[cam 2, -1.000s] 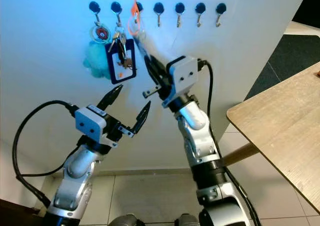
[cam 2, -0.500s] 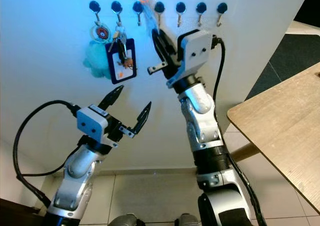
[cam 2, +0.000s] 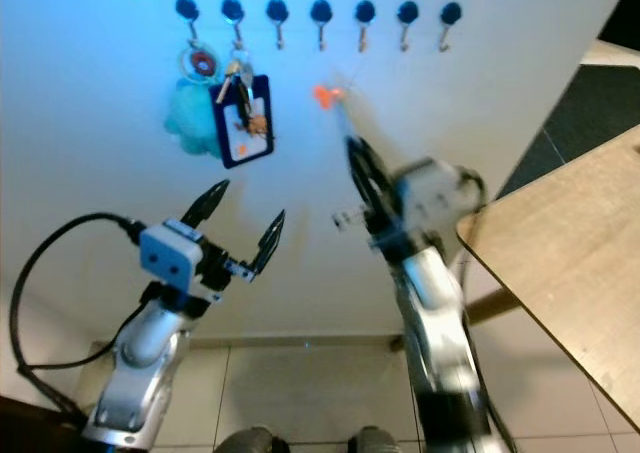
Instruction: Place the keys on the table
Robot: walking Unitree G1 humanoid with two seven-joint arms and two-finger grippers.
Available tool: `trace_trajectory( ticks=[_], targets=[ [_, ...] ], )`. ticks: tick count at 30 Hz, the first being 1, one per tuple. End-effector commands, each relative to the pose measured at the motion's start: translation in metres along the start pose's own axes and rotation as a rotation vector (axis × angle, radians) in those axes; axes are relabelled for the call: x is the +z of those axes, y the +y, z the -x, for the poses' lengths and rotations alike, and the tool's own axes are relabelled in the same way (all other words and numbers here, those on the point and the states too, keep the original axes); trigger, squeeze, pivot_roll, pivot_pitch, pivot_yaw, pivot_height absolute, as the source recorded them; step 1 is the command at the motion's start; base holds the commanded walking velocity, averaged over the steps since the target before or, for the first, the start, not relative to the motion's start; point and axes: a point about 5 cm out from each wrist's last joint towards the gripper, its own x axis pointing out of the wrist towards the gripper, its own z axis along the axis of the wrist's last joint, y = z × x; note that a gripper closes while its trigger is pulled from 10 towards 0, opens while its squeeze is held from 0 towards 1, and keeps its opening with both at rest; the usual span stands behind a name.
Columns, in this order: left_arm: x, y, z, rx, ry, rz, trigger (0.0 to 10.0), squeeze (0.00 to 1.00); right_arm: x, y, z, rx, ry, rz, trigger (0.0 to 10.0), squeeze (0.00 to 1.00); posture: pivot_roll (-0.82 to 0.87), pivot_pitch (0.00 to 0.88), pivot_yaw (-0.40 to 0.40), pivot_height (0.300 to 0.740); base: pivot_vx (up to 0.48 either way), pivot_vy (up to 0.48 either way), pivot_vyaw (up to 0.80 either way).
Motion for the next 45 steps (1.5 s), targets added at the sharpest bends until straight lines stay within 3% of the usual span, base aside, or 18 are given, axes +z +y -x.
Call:
trace_trajectory(
  ticks=[1,3,4,5,6,8,10,11,13,15,18,21,26,27,29,34,38,45],
  targets=[
    [-0.009,0.004,0.007,0.004,0.047,-0.029,10.0,0.00,0.000,-0.007,0.007,-0.040,0.004,0.034,0.0,0.00,0.04,0.112,-0.013,0.740,0.000,0.000,0.00],
    [-0.032,0.006,0.018,0.022,0.163,-0.017,10.0,0.00,-0.028,-0.015,0.032,-0.098,0.149,0.005,0.0,0.00,0.03,0.109,0.001,0.740,0.000,0.000,0.00],
    [-0.032,0.006,0.018,0.022,0.163,-0.017,10.0,0.00,-0.028,-0.015,0.032,-0.098,0.149,0.005,0.0,0.00,0.03,0.109,0.001,0.740,0.000,0.000,0.00],
    [-0.065,0.004,0.036,0.015,0.344,-0.015,10.0,0.00,-0.066,-0.018,0.060,-0.135,0.357,-0.051,0.0,0.00,0.02,0.101,0.009,0.740,0.000,0.000,0.00],
    [-0.065,0.004,0.036,0.015,0.344,-0.015,10.0,0.00,-0.066,-0.018,0.060,-0.135,0.357,-0.051,0.0,0.00,0.02,0.101,0.009,0.740,0.000,0.000,0.00],
    [-0.094,0.001,0.056,0.010,0.505,0.006,10.0,0.00,-0.095,-0.022,0.085,-0.196,0.515,-0.118,0.0,0.00,0.02,0.096,0.009,0.740,0.000,0.000,0.00],
    [-0.127,0.000,0.080,0.055,0.732,0.058,10.0,0.00,-0.122,-0.027,0.112,-0.300,0.684,-0.204,0.0,0.00,0.02,0.087,0.006,0.740,0.000,0.000,0.00],
    [-0.138,0.001,0.089,0.094,0.809,0.087,10.0,0.00,-0.131,-0.029,0.122,-0.351,0.743,-0.248,0.0,0.00,0.02,0.079,0.003,0.740,0.000,0.000,0.00],
    [-0.138,0.001,0.089,0.094,0.809,0.087,10.0,0.00,-0.131,-0.029,0.122,-0.351,0.743,-0.248,0.0,0.00,0.02,0.079,0.003,0.740,0.000,0.000,0.00],
    [-0.155,0.005,0.106,0.182,0.942,0.126,10.0,0.00,-0.145,-0.031,0.141,-0.447,0.857,-0.308,0.0,0.00,0.02,0.074,0.001,0.740,0.000,0.000,0.00],
    [-0.163,0.006,0.113,0.241,1.010,0.165,10.0,0.00,-0.153,-0.030,0.151,-0.498,0.930,-0.326,0.0,0.00,0.02,0.050,0.002,0.740,0.000,0.000,0.00],
    [-0.170,-0.005,0.111,0.189,1.064,0.250,10.0,0.00,-0.162,-0.027,0.159,-0.540,1.001,-0.363,0.0,0.00,0.02,0.032,0.001,0.740,0.000,0.000,0.00],
    [-0.175,-0.015,0.108,0.120,1.110,0.272,10.0,0.00,-0.164,-0.033,0.167,-0.570,1.023,-0.333,0.3,0.00,0.02,0.020,0.004,0.740,0.000,0.000,0.00],
    [-0.175,-0.016,0.108,0.123,1.116,0.280,10.0,0.00,-0.163,-0.036,0.168,-0.569,1.030,-0.309,10.0,0.00,0.01,0.014,0.010,0.740,0.000,0.000,0.00],
    [-0.176,-0.016,0.108,0.128,1.121,0.285,10.0,0.00,-0.163,-0.037,0.169,-0.569,1.035,-0.295,10.0,0.00,0.01,0.014,0.010,0.740,0.000,0.000,0.00],
    [-0.180,-0.021,0.110,0.106,1.168,0.193,10.0,0.00,-0.164,-0.042,0.181,-0.570,1.097,-0.268,10.0,0.00,0.00,0.000,0.018,0.740,0.000,0.000,0.00],
    [-0.181,-0.021,0.110,0.133,1.178,0.221,10.0,0.00,-0.165,-0.041,0.184,-0.574,1.102,-0.286,10.0,0.00,0.00,0.000,0.020,0.740,0.000,0.000,0.00],
    [-0.182,-0.019,0.112,0.122,1.197,0.183,10.0,0.00,-0.168,-0.037,0.189,-0.569,1.144,-0.285,10.0,0.00,0.00,0.000,0.009,0.740,0.000,0.000,0.00]
  ],
)
